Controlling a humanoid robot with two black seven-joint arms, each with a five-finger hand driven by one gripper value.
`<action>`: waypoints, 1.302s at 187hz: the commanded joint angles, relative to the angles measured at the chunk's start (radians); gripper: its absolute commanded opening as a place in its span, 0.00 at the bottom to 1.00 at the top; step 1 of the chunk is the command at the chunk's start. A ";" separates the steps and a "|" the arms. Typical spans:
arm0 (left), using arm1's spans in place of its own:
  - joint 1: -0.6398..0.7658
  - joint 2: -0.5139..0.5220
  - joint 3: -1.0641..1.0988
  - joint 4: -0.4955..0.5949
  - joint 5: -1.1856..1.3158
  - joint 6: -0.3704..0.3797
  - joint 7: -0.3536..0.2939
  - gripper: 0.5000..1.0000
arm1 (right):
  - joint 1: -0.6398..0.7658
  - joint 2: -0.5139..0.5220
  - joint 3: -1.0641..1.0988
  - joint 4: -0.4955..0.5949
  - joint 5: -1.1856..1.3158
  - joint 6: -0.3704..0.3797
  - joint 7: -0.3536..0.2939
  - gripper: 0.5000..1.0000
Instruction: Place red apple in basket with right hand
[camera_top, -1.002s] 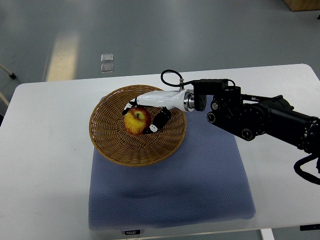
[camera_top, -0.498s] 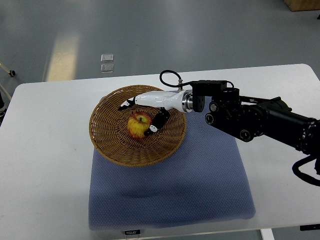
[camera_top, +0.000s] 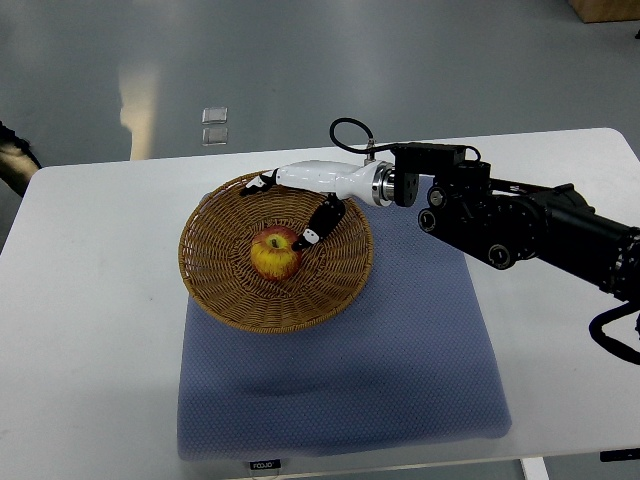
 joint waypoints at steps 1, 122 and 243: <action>0.000 0.000 0.000 0.002 0.000 0.000 0.001 1.00 | 0.006 -0.030 0.002 0.000 0.003 -0.001 0.005 0.83; 0.000 0.000 0.000 0.000 0.000 0.000 0.000 1.00 | -0.079 -0.155 0.229 -0.075 0.858 -0.001 0.010 0.83; 0.000 0.000 0.000 0.000 0.000 0.000 0.001 1.00 | -0.272 -0.139 0.269 -0.149 1.428 0.043 -0.003 0.83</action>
